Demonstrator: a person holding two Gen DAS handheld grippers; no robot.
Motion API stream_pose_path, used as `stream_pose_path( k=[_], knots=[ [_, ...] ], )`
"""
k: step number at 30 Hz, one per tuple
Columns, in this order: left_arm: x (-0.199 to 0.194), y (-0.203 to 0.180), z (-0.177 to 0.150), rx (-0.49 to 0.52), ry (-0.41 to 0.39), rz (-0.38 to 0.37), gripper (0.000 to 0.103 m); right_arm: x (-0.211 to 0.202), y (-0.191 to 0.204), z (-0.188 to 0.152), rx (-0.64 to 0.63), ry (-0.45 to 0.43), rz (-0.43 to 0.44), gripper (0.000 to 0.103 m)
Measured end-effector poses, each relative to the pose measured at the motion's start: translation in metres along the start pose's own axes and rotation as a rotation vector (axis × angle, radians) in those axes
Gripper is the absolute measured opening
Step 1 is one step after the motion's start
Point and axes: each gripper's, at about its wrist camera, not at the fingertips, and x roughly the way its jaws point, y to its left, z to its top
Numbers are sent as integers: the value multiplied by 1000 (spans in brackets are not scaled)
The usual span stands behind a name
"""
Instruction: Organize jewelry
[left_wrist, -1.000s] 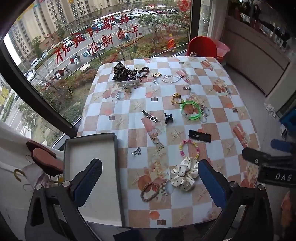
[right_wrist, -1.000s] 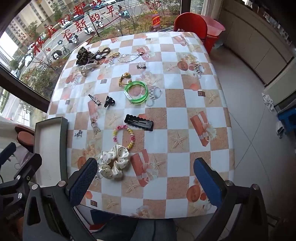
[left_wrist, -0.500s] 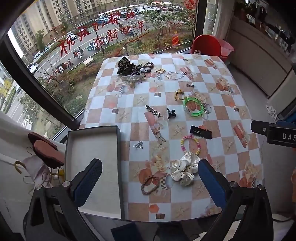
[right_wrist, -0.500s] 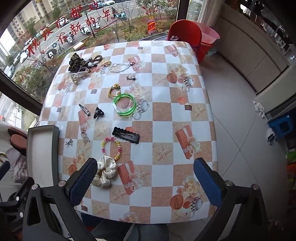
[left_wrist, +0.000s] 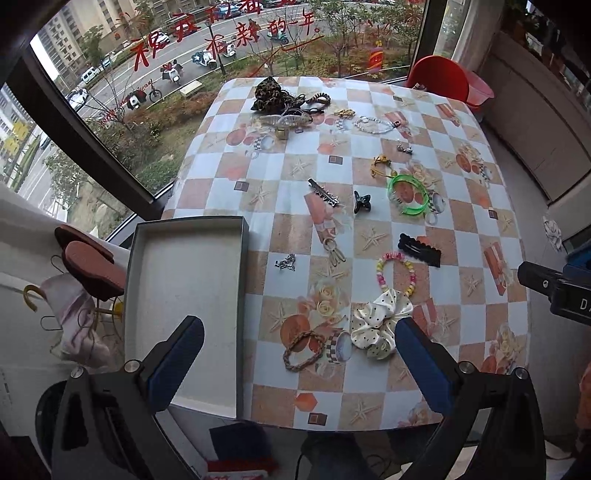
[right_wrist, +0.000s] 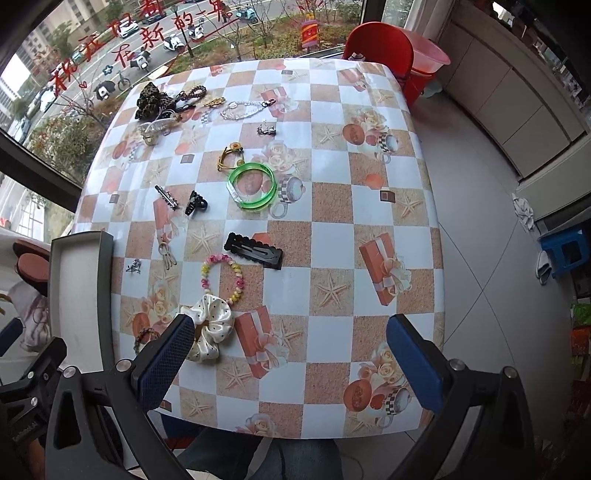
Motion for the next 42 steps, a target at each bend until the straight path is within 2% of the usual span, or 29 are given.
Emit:
stream_pose_path(
  k=[42],
  knots=[
    [8,3,-1,-3,18,3,103,5,7,1,-8,13,-7,103]
  ],
)
